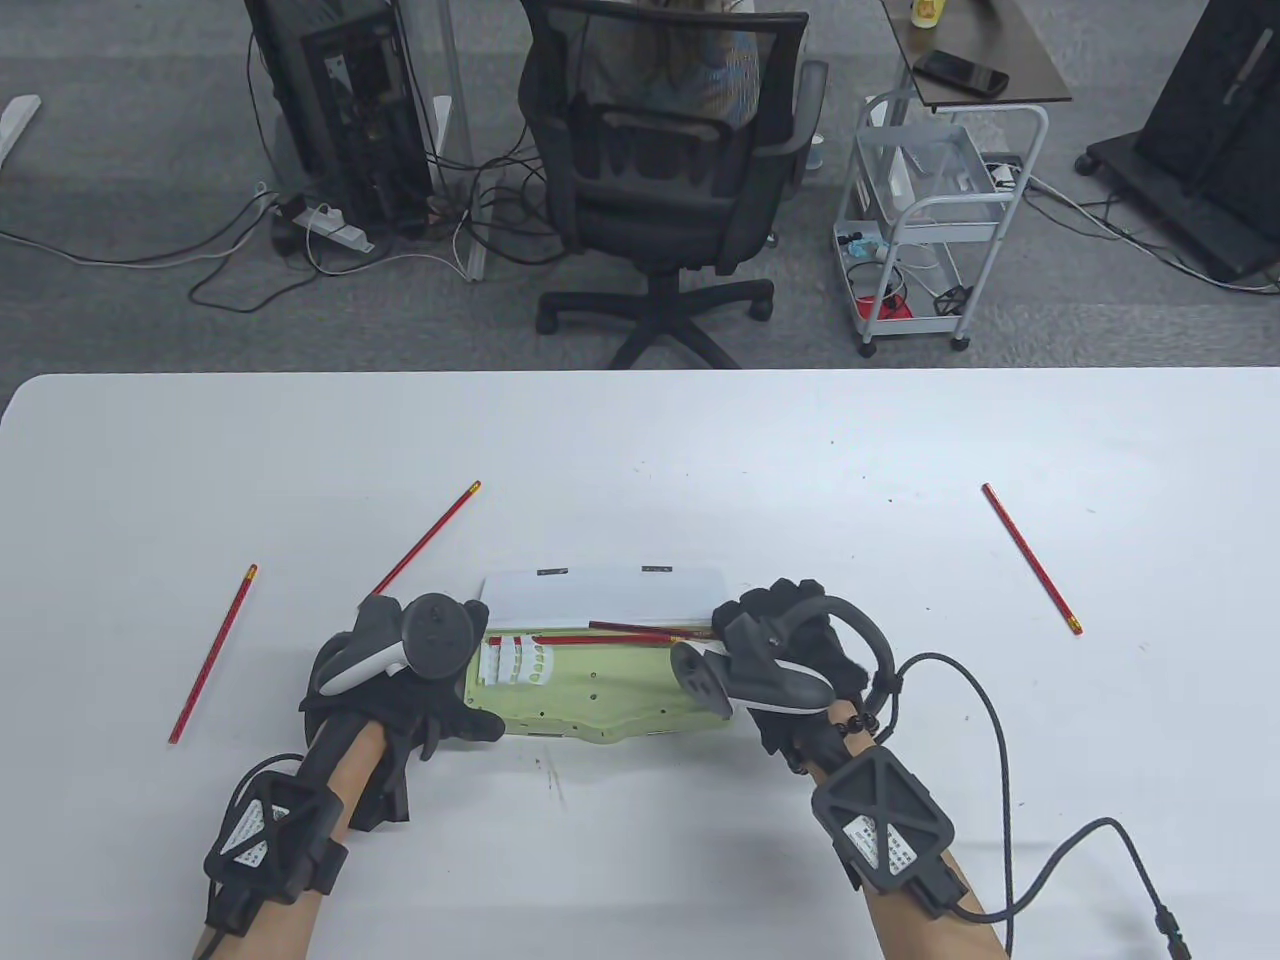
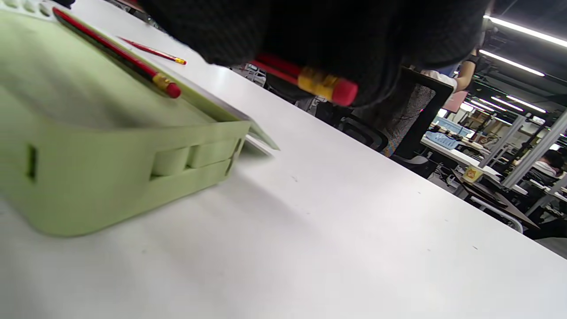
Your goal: Organize multifunction pencil case
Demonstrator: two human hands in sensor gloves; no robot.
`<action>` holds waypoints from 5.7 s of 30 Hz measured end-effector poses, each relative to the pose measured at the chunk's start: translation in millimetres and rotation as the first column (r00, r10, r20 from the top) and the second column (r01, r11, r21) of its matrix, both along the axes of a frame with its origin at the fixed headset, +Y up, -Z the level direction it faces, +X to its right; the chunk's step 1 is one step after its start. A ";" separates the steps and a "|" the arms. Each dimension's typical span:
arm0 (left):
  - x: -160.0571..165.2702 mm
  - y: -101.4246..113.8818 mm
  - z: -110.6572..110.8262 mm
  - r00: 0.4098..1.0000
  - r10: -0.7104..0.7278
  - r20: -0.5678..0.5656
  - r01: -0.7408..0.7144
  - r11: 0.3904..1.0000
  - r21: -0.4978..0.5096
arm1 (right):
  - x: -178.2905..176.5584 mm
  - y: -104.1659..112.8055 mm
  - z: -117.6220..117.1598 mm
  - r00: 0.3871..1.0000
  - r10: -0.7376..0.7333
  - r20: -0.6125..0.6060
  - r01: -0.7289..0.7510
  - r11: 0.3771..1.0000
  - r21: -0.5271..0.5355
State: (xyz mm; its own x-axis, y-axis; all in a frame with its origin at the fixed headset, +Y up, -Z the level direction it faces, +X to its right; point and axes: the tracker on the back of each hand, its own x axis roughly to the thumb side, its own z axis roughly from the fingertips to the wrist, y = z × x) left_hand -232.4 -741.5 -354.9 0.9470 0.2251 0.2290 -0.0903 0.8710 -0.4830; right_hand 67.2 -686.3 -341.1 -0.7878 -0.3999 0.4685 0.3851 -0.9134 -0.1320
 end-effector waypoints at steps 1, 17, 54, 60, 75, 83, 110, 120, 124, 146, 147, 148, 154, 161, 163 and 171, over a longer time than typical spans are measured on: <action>0.0 0.0 -0.1 1.000 0.000 0.000 0.000 1.000 0.000 | -4.5 -2.8 -0.3 1.000 0.014 -0.007 -0.014 1.000 -0.003; 0.5 0.1 -0.4 1.000 -0.007 0.003 0.007 1.000 0.003 | -44.4 -19.1 -7.4 0.994 0.079 -0.072 -0.079 0.997 0.008; 0.7 -0.1 -0.5 1.000 -0.007 0.002 0.007 1.000 0.002 | 19.1 -5.0 -15.9 0.930 -0.325 0.172 0.326 0.945 0.022; 0.9 0.0 -0.6 1.000 -0.006 0.002 0.006 1.000 0.002 | 29.5 -12.9 -19.9 0.920 -0.322 0.225 0.320 0.946 0.047; 1.3 -0.2 -0.1 1.000 -0.007 0.003 0.007 1.000 0.003 | 8.9 -26.1 -21.8 0.954 -0.233 0.186 0.226 0.972 0.060; 1.6 -0.2 -0.4 1.000 -0.007 0.003 0.007 1.000 0.002 | 2.0 -27.7 -22.0 0.959 -0.231 0.165 0.224 0.973 0.062; 2.0 -0.1 -0.7 1.000 -0.006 0.003 0.006 1.000 0.002 | 6.7 -21.3 -24.3 0.914 -0.362 0.184 0.369 0.930 -0.002; 1.5 -0.2 -1.0 1.000 -0.005 0.004 0.005 1.000 0.002 | 103.4 -5.3 -55.9 0.773 -0.514 0.371 0.521 0.849 0.088; 1.5 -0.1 -0.9 1.000 -0.007 0.003 0.007 1.000 0.002 | 159.7 -4.9 -69.2 0.690 -0.542 0.480 0.535 0.828 0.165; 0.6 -0.4 -0.8 1.000 -0.001 0.001 0.001 1.000 -0.003 | 291.0 -33.0 -113.5 0.547 -0.257 0.797 0.190 0.965 0.182; 0.5 -0.5 -0.7 1.000 0.000 0.001 0.000 1.000 -0.004 | 292.9 -35.1 -114.8 0.540 -0.239 0.807 0.182 0.969 0.166; 0.5 -0.5 -0.7 1.000 0.001 0.001 -0.001 1.000 -0.003 | 294.0 -36.4 -115.4 0.535 -0.231 0.813 0.178 0.971 0.158; 0.4 -0.5 -0.6 1.000 0.003 0.001 -0.003 1.000 -0.005 | 299.6 -44.2 -119.2 0.510 -0.188 0.840 0.161 0.979 0.121; 0.4 -0.4 -0.7 1.000 0.001 0.000 -0.001 1.000 -0.006 | 297.8 -45.2 -119.9 0.514 -0.169 0.841 0.139 0.984 0.113; 0.3 -0.4 -0.6 1.000 -0.001 0.000 0.001 1.000 -0.004 | 295.8 -45.3 -121.2 0.521 -0.155 0.839 0.117 0.987 0.110; 0.4 -0.4 -0.7 1.000 0.000 0.000 0.000 1.000 -0.006 | 287.8 -44.9 -124.3 0.539 -0.119 0.834 0.069 0.993 0.097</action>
